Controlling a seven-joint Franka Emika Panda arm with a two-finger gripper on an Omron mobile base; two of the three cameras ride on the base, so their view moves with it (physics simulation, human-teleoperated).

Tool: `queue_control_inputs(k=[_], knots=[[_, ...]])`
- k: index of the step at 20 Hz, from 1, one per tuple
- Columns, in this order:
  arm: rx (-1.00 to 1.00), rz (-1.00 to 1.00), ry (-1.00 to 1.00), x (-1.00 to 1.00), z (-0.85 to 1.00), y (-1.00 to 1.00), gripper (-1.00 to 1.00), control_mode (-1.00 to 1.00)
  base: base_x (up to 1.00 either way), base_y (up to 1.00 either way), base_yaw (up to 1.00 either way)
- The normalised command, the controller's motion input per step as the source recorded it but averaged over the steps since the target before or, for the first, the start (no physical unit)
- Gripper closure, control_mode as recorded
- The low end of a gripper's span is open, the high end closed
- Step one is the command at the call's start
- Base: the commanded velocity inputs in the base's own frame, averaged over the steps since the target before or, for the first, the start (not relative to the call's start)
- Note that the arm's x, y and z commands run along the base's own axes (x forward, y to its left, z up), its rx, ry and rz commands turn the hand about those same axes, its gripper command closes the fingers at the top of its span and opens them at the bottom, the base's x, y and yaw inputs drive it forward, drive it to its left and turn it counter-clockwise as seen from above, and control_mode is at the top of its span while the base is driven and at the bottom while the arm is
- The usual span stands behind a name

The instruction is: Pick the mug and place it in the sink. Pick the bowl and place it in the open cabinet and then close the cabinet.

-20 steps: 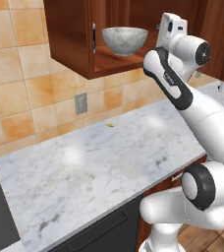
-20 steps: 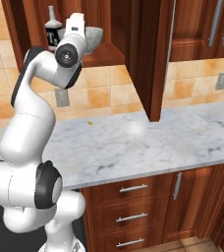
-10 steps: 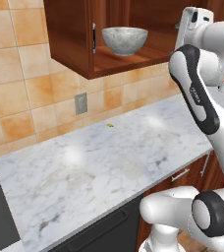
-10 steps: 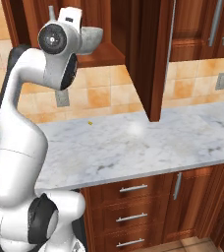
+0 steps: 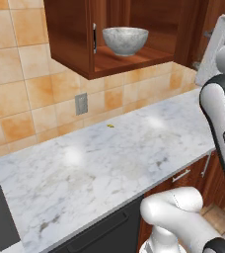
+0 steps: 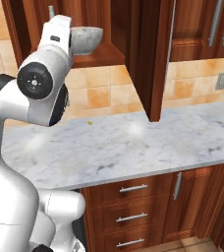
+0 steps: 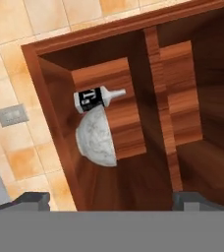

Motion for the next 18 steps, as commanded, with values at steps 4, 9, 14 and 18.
queue_control_inputs(k=[4, 9, 14, 18], knots=[[0.05, 0.0, -0.33, -1.0, -0.48, -0.19, -1.0, -1.0, 0.0, 0.0, 0.0], [0.02, 0.0, -0.23, -0.64, -0.08, -0.03, -1.0, -1.0, 0.0, 0.0, 0.0], [0.11, -0.01, 0.13, -0.36, 0.0, -0.35, -1.0, -1.0, 0.0, 0.0, 0.0], [0.16, -0.03, 0.09, -0.89, 0.0, -0.89, -1.0, -1.0, 0.0, 0.0, 0.0]])
